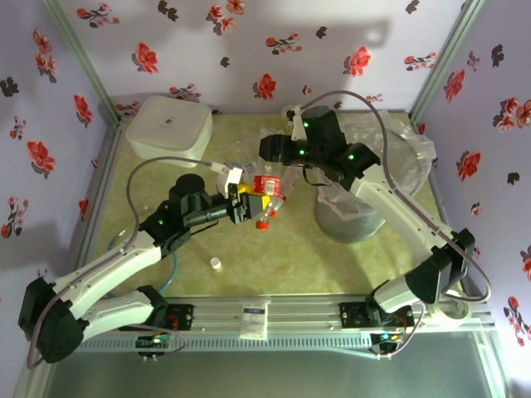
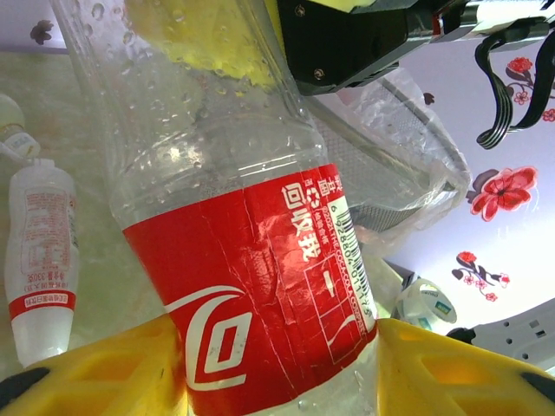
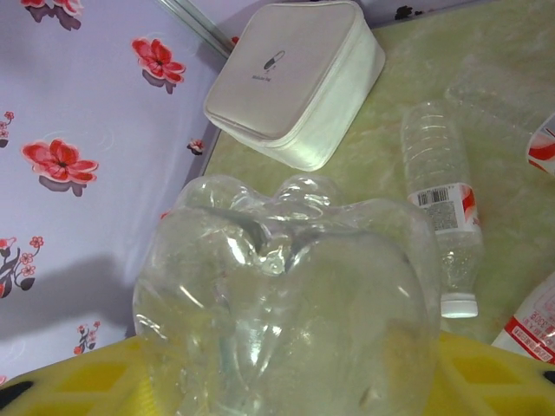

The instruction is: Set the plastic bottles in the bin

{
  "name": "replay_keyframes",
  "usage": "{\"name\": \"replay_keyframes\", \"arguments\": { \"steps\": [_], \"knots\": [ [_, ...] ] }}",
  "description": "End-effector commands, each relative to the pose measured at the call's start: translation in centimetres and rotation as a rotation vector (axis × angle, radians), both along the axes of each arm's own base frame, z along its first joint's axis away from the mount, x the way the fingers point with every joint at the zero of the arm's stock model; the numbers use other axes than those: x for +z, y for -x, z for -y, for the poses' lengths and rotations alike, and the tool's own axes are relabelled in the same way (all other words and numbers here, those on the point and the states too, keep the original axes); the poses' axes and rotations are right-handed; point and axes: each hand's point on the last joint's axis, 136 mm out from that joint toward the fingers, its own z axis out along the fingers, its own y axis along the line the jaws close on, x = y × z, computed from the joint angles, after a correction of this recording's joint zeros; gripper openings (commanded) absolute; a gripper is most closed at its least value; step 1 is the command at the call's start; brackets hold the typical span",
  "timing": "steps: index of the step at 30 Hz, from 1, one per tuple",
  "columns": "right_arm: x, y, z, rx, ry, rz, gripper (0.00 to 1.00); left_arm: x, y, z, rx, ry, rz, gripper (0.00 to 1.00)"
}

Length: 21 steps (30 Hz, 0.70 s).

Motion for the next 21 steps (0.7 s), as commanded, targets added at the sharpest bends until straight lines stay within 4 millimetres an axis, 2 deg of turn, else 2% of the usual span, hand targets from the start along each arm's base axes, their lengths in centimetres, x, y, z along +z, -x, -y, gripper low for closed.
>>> {"name": "replay_keyframes", "arguments": {
  "steps": [1, 9, 12, 15, 19, 21],
  "knots": [
    [1.9, -0.3, 0.6, -0.012, -0.015, 0.063, 0.58, 1.5, -0.1, -0.3, 0.014, 0.018, 0.058, 0.56],
    [6.5, -0.8, 1.9, -0.008, -0.01, 0.19, 0.44, 1.3, -0.3, -1.5, 0.079, 0.025, 0.067, 0.88],
    [9.1, -1.3, 3.6, -0.032, 0.005, 0.256, 0.42, 1.5, -0.4, -2.3, 0.117, 0.029, 0.08, 0.94],
    [12.6, -1.6, 7.0, -0.091, 0.04, 0.343, 0.4, 1.7, -0.5, -3.0, 0.145, 0.024, 0.093, 0.95],
    [17.4, -1.0, 13.1, -0.226, 0.119, 0.482, 0.36, 1.2, -0.8, -3.5, 0.168, 0.009, 0.091, 0.97],
    [18.8, -0.4, 16.2, -0.295, 0.213, 0.537, 0.33, 1.0, -1.1, -3.5, 0.174, 0.004, 0.087, 0.97]
  ]
}}
